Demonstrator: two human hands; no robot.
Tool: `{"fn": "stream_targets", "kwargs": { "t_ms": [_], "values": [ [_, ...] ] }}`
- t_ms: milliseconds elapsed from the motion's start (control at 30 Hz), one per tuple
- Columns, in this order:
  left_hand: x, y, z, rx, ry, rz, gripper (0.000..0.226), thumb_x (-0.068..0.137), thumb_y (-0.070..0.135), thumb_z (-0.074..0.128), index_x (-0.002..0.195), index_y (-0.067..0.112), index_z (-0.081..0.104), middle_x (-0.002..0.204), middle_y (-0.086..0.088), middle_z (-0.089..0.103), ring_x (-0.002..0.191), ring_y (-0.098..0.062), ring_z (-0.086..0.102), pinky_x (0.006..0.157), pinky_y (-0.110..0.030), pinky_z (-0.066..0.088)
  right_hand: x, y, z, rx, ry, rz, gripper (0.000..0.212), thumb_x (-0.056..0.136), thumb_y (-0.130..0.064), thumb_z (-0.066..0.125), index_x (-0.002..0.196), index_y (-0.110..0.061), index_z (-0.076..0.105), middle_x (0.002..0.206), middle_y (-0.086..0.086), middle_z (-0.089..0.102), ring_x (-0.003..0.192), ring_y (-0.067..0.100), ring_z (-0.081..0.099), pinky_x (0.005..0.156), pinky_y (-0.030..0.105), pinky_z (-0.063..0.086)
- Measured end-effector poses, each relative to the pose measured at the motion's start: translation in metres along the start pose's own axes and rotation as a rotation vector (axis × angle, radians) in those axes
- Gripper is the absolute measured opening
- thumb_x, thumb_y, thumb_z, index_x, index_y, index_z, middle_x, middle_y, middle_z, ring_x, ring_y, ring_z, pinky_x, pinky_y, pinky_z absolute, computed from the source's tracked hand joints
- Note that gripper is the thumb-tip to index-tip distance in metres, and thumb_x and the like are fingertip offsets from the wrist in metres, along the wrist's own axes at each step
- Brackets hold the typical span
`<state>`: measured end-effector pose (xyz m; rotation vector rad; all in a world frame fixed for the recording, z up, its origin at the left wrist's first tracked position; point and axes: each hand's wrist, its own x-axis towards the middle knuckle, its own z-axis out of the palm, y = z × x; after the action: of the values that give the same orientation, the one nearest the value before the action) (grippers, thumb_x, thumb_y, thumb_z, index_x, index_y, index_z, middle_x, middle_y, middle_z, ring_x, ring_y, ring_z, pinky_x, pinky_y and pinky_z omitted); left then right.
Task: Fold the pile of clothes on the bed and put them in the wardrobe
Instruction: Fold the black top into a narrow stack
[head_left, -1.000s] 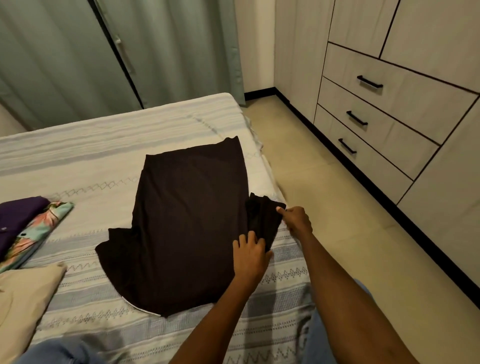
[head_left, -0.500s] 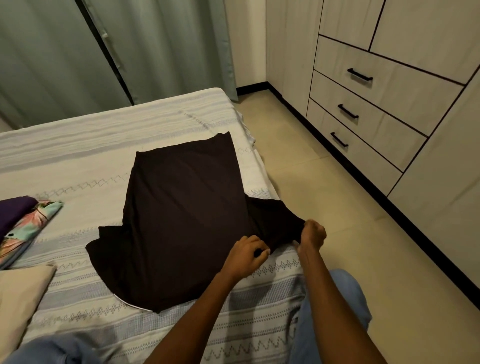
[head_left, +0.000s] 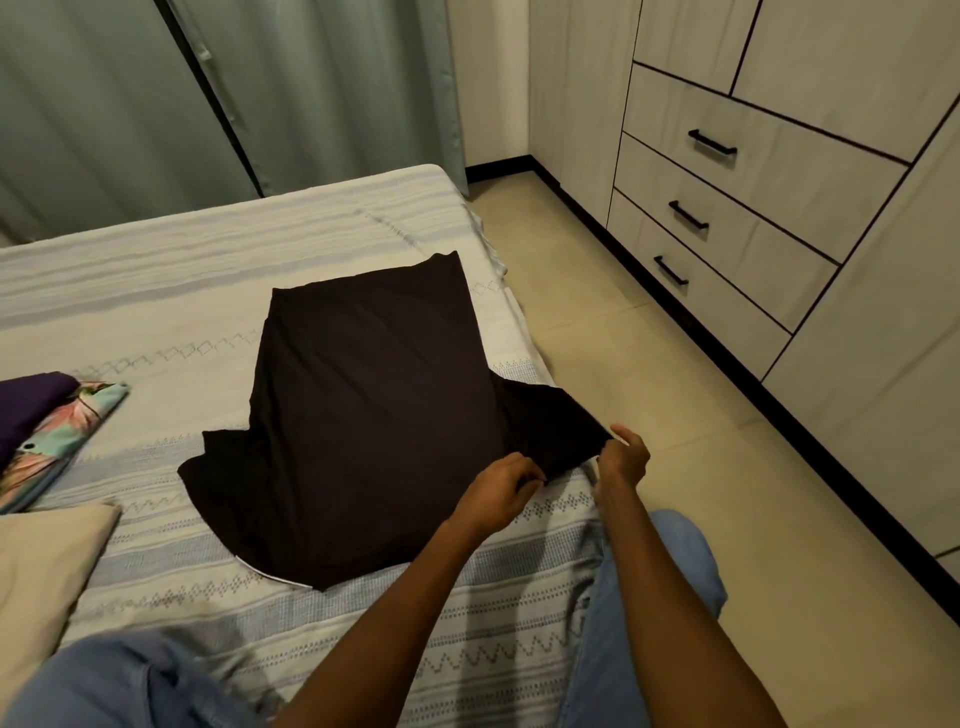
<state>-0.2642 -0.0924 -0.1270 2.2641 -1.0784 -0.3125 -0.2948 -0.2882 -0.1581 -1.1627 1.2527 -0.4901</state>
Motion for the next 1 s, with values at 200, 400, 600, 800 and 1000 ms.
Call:
{"fn": "stream_targets", "kwargs": {
  "t_ms": [200,400,600,800,1000],
  "values": [
    [-0.027,-0.017,-0.02,-0.563,0.202,-0.193,0.023,0.103,0.009,0.047,0.108,0.017,0.068,0.097,-0.001,0.073,0.073,-0.013,0.066,0.068,-0.028,0.055,-0.022,-0.009,0.005,-0.319,0.075,-0.305,0.043,0.088,0.003,0.045,0.117,-0.021,0.067,0.125,0.011,0.058,0.116,0.035,0.05,0.095,0.046,0.043],
    [-0.074,-0.08,-0.076,-0.395,0.537,-0.376,0.022,0.1,0.008,0.051,0.105,0.017,0.07,0.09,0.005,0.072,0.08,-0.012,0.067,0.076,-0.031,0.054,-0.083,-0.004,0.063,-0.573,-0.234,-0.892,0.027,0.088,-0.004,0.056,0.102,-0.021,0.073,0.102,0.007,0.069,0.101,0.035,0.057,0.086,0.043,0.047],
    [-0.145,-0.171,-0.162,-0.045,0.768,-0.761,0.021,0.092,0.019,0.052,0.102,0.015,0.07,0.108,-0.015,0.065,0.099,-0.034,0.064,0.093,-0.042,0.05,-0.179,0.028,0.141,-0.828,-0.754,-1.118,0.025,0.094,-0.02,0.056,0.114,-0.024,0.071,0.11,0.002,0.067,0.102,0.028,0.059,0.089,0.042,0.049],
    [-0.202,-0.224,-0.216,-0.08,0.625,-1.115,0.047,0.096,0.03,0.062,0.129,-0.001,0.051,0.13,-0.028,0.052,0.123,-0.045,0.05,0.099,-0.046,0.041,-0.275,0.078,0.198,-1.035,-1.01,-1.405,0.039,0.091,-0.058,0.055,0.118,-0.032,0.066,0.118,-0.005,0.06,0.11,0.022,0.054,0.087,0.04,0.041],
    [-0.202,-0.259,-0.227,-0.206,0.548,-1.208,0.084,0.089,0.062,0.058,0.131,-0.009,0.04,0.128,-0.028,0.057,0.112,-0.046,0.06,0.092,-0.051,0.053,-0.321,0.128,0.223,-1.287,-0.79,-1.558,0.047,0.076,-0.064,0.066,0.104,-0.025,0.068,0.1,0.002,0.064,0.091,0.025,0.058,0.078,0.043,0.046]
  ]
}}
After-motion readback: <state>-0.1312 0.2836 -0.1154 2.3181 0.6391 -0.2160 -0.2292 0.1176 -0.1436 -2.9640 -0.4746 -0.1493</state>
